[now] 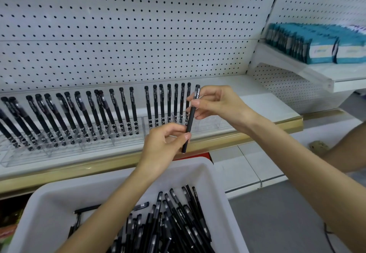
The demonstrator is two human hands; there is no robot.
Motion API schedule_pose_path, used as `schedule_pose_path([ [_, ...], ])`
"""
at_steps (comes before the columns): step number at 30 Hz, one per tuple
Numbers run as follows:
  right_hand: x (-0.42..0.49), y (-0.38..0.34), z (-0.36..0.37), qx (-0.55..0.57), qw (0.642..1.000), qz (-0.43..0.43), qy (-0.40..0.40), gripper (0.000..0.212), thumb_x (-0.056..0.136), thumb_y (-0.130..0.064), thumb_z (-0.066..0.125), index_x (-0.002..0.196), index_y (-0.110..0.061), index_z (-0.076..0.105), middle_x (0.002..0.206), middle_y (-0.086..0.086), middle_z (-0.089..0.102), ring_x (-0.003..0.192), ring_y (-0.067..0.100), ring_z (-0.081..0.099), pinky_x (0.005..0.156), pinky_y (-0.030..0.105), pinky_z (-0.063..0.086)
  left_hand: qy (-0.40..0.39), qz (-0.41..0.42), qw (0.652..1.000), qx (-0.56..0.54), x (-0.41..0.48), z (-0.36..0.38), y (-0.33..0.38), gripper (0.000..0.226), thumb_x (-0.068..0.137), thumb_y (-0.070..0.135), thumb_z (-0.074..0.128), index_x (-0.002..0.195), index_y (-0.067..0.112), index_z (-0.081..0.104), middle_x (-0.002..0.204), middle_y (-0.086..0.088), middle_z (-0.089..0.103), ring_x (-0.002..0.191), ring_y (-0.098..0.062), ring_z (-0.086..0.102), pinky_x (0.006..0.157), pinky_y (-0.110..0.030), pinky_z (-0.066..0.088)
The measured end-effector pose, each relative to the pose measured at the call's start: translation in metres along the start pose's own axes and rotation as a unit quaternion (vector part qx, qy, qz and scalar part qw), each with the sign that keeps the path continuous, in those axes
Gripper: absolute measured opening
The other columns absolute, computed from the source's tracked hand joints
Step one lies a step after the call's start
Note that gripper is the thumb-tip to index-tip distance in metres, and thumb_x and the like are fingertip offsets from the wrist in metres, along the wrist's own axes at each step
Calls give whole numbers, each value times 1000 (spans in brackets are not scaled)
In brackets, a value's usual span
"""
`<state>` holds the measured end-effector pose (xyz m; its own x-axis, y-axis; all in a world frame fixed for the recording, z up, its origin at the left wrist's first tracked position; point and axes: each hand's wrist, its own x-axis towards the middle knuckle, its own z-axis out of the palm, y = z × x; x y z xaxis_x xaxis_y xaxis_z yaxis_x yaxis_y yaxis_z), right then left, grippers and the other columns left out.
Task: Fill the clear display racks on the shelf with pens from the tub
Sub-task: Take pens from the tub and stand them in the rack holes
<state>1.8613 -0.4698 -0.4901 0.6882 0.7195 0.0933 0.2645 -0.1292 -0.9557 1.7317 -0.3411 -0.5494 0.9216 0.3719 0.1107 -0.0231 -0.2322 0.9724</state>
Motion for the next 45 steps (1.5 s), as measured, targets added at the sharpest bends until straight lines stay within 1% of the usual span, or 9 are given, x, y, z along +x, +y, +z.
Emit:
schedule_pose_path([
  [3,8,-4,-21,-12,999,-19,44,13,81,-14,69,93,-7,69,84,9,75,70,19,69,74,29,58,16,130,968,213,2,-6,-3,25,92,38,53,102,23,70,98,15,69,85,4,64,78,-16,52],
  [7,23,-3,-50,-56,990,-45,120,14,81,-8,72,94,-3,69,81,4,75,74,16,71,75,28,58,21,233,858,457,9,-17,-8,42,95,43,43,110,13,68,104,0,67,80,-12,68,60,-27,54],
  [11,36,7,-56,-61,985,-59,149,18,80,-8,73,96,0,69,79,1,75,74,15,72,74,28,58,-17,186,831,525,15,-21,-16,54,93,45,41,128,8,56,124,-8,61,112,-21,60,89,-35,51],
  [14,43,15,-49,-61,987,-67,133,12,79,-6,74,90,-5,70,76,-4,74,74,13,71,74,26,57,-41,160,823,544,17,-23,-22,61,93,50,33,132,8,53,129,-8,58,119,-22,55,100,-36,44],
  [18,50,28,-41,-74,990,-58,104,11,77,-4,75,87,-5,70,76,-9,74,77,10,69,78,28,58,-57,145,809,567,18,-23,-24,65,91,52,27,134,9,51,132,-7,56,120,-23,52,99,-37,44],
  [23,56,42,-35,-94,994,-27,56,11,78,-7,76,86,-12,70,73,-7,73,75,7,69,72,23,56,-77,147,815,555,20,-25,-23,63,95,52,28,146,15,34,145,0,41,132,-16,37,110,-32,30],
  [34,75,45,-36,-141,990,24,3,16,77,-9,77,83,3,68,71,6,70,66,7,65,67,18,52,-73,152,826,537,22,-27,-29,59,97,51,36,146,19,32,144,5,38,133,-13,33,112,-30,25],
  [41,76,47,-37,-146,989,29,1,15,78,-9,76,77,0,64,63,-6,70,65,7,65,67,18,53,-74,160,825,537,23,-28,-29,58,97,50,37,145,19,35,142,4,41,130,-14,36,110,-30,28],
  [45,72,47,-39,-165,985,43,9,19,77,-12,78,89,0,69,79,8,72,69,8,66,69,20,53,-85,164,818,544,24,-30,-27,59,97,50,36,146,18,31,144,3,38,131,-14,34,110,-30,26],
])
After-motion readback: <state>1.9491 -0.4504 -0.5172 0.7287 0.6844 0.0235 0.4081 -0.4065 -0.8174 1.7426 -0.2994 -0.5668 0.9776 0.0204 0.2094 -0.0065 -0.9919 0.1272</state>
